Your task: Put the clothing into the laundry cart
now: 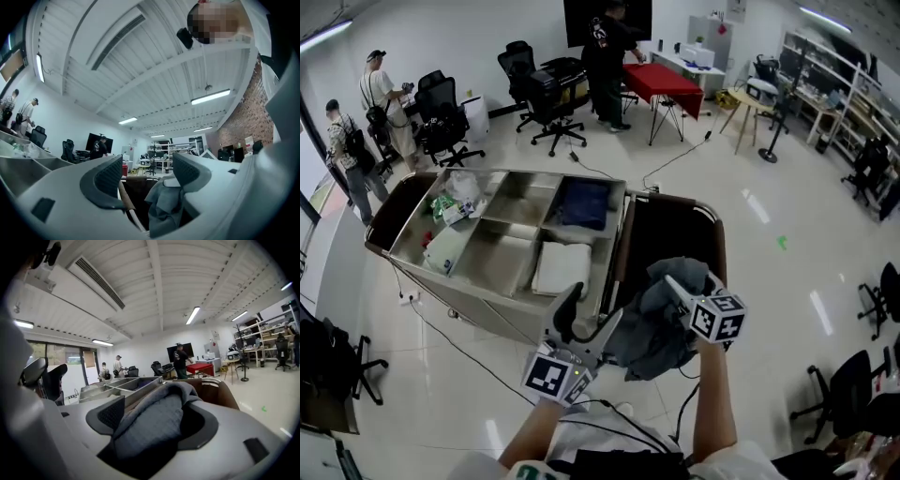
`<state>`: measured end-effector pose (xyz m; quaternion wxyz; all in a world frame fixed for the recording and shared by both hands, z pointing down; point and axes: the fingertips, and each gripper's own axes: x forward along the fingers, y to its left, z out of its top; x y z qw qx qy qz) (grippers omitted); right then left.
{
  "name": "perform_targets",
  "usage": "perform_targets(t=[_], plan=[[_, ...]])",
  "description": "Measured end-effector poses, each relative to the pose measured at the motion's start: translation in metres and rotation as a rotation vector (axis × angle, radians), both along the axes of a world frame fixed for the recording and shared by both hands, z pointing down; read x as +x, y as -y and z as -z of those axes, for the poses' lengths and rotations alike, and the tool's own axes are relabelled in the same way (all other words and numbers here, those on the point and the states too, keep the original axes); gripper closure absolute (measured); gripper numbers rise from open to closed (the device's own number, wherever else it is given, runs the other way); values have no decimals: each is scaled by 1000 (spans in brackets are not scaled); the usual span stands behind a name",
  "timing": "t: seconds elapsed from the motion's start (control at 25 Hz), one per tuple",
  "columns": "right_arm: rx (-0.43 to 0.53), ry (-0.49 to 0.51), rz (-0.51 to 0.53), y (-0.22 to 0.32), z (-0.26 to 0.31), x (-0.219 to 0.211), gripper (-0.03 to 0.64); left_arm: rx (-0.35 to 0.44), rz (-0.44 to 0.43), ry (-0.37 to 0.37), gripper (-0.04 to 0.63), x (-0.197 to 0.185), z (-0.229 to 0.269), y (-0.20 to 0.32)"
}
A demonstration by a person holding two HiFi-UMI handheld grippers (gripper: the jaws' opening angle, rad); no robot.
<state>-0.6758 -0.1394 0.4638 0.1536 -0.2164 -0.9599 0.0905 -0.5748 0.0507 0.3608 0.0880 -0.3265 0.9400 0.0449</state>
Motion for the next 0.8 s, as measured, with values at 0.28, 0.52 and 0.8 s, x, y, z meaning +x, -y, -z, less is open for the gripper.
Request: perform_targets(t=[0.28,0.52,0.8], plan=[[69,-133,19,6,-25,-17,181,11,-59,-23,275,-17,-9,5],[65,-28,-86,23,-6,-59,158,17,-78,-25,275,-23,-9,3],[247,-283,297,-35,-59,-24,160,24,-90,-40,275,-27,-11,-5]])
